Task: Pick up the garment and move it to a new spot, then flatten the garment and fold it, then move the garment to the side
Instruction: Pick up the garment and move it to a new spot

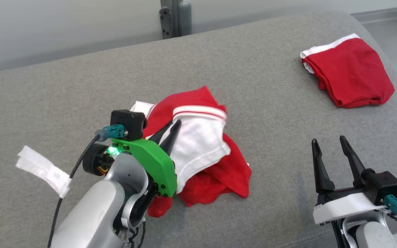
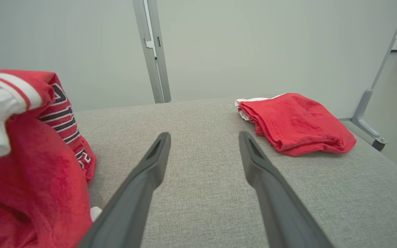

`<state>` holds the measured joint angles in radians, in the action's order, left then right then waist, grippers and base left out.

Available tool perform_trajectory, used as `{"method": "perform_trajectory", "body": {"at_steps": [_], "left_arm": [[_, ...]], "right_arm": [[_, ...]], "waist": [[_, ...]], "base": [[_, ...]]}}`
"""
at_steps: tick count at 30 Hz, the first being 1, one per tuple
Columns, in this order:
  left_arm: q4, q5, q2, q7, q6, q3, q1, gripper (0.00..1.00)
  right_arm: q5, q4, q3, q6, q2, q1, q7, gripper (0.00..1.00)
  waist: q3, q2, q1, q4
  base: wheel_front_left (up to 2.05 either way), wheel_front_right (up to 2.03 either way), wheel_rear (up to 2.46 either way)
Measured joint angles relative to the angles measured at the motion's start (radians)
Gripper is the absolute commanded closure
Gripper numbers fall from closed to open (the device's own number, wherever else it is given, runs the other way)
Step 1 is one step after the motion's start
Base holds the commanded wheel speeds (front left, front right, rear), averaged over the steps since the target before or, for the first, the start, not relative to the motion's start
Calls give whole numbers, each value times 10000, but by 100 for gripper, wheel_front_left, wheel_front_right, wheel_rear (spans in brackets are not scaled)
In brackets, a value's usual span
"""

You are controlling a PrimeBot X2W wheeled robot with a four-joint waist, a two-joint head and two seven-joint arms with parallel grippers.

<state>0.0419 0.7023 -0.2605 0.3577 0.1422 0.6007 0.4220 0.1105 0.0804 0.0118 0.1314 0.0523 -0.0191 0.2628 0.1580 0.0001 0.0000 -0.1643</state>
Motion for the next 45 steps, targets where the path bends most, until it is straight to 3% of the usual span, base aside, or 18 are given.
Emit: {"method": "perform_trajectory", "body": {"at_steps": [7,8,9,10,15,19,23,28,33,39,45], "left_arm": [[-4452,-740,823,-1191,-652,729,794,100],[-4828,-802,968,-1396,-736,800,941,73],[-5225,-834,1137,-1645,-805,846,1040,21],[-5507,-959,1239,-1898,-884,938,1116,0],[-6015,-1256,1540,-3104,-1028,1143,1207,0],[-5260,-1666,1381,-3906,-669,1327,714,0],[-4132,-2096,859,-4930,-123,1325,-246,0],[-3421,-1981,173,-5931,562,644,-1878,0],[-2886,-1925,-244,-6161,692,-414,-3397,0],[-1751,-2819,-56,-6205,58,-2581,-5053,0],[-1580,-3682,754,-6203,-1342,-4307,-5943,0]], "right_arm": [[44,117,-119,0,-19,-352,0,0],[54,117,-71,0,-17,-354,0,0],[50,134,-46,0,-13,-354,0,0],[44,153,-36,0,-13,-353,0,0],[-27,167,151,0,-23,-219,0,0],[-203,-23,430,0,-17,110,0,0],[-422,-303,623,0,-13,447,0,0],[-606,-539,669,0,38,677,0,0],[-663,-579,723,0,65,1117,0,0],[-677,-552,966,0,67,1360,0,0],[-677,-303,1124,0,46,1603,0,0]], "waist": [[555,0,0,-263],[586,0,0,-263],[597,0,0,-243],[594,0,0,-219],[375,0,0,-40],[21,0,0,211],[-312,0,0,596],[-715,0,0,1159],[-1093,0,0,1708],[-1417,0,0,2398],[-1619,0,0,2977]], "base": [[0,0,0],[0,0,0],[0,0,0],[0,0,0],[0,0,0],[0,0,0],[0,0,0],[0,0,0],[0,0,0],[0,0,0],[0,0,0]]}}
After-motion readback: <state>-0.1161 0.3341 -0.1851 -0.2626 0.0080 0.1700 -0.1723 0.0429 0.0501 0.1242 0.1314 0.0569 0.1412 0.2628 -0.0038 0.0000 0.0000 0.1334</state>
